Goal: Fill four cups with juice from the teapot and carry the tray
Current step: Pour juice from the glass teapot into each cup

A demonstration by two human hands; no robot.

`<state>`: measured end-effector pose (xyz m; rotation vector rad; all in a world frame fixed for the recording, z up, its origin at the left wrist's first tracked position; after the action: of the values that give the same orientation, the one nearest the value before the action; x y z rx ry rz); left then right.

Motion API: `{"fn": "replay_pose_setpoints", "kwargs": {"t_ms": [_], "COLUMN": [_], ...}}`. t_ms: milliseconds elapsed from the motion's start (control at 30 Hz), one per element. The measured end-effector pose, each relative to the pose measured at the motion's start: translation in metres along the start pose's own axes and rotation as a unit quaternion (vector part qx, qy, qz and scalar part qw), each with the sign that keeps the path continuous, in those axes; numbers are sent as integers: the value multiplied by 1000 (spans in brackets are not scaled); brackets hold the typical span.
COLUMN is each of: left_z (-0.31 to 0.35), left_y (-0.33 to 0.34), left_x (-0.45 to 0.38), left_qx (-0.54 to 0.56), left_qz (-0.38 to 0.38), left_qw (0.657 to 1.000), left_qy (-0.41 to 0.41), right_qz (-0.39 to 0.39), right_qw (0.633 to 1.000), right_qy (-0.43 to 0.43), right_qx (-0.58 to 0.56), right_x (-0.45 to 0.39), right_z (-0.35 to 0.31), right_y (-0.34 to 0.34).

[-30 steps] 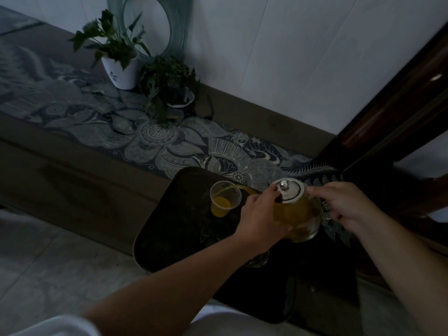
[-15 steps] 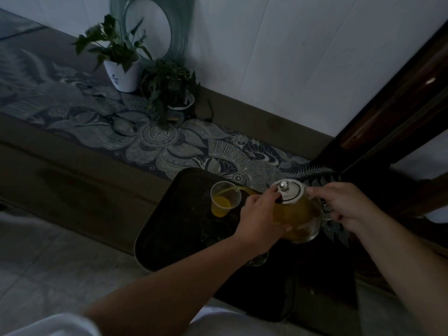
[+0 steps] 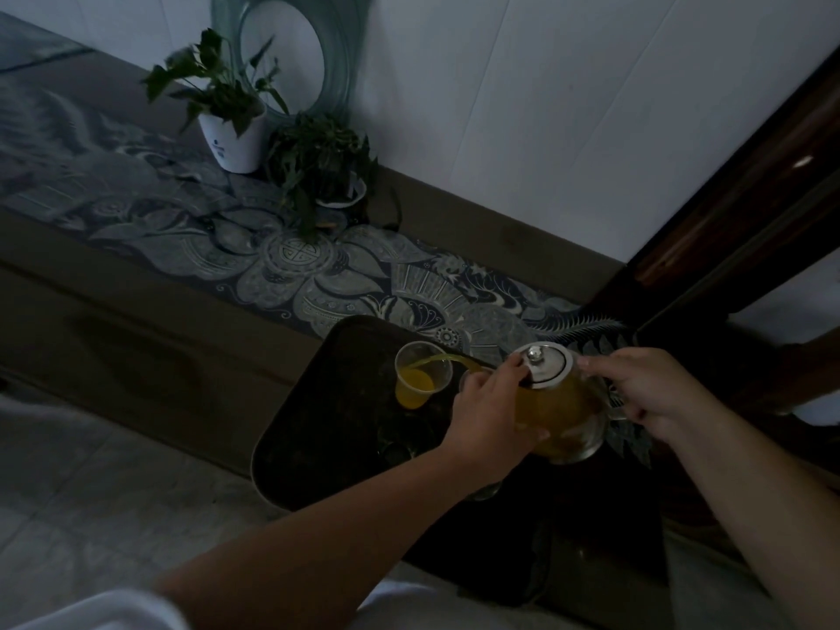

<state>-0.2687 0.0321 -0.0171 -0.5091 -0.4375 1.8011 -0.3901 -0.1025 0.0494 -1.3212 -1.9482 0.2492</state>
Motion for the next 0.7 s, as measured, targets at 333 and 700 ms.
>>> {"fn": "replay_pose_setpoints", "kwargs": {"t_ms": [333, 700], "left_z": [1, -1], "left_y": [5, 10], "left_x": [1, 0], "left_qx": [-51, -43], "left_qz": [2, 2], "left_qw": [998, 999], "left_qy": [24, 15], "right_qz": [-4, 4], "right_qw": [1000, 1000], "right_qy": [11, 12], "right_qx": [-20, -2], "right_x": [10, 10], "right_z": [-4, -2], "right_y": [-1, -2]}}
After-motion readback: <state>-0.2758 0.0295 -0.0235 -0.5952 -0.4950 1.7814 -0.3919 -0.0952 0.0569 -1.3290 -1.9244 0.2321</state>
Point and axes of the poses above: each hand's wrist, its own x-axis away from the middle knuckle, its own y-axis out of the palm, z = x × y, the point moved 5 cm from there along -x, towards the middle knuckle, and after that the axes turned 9 degrees about y, right-handed, at the moved point
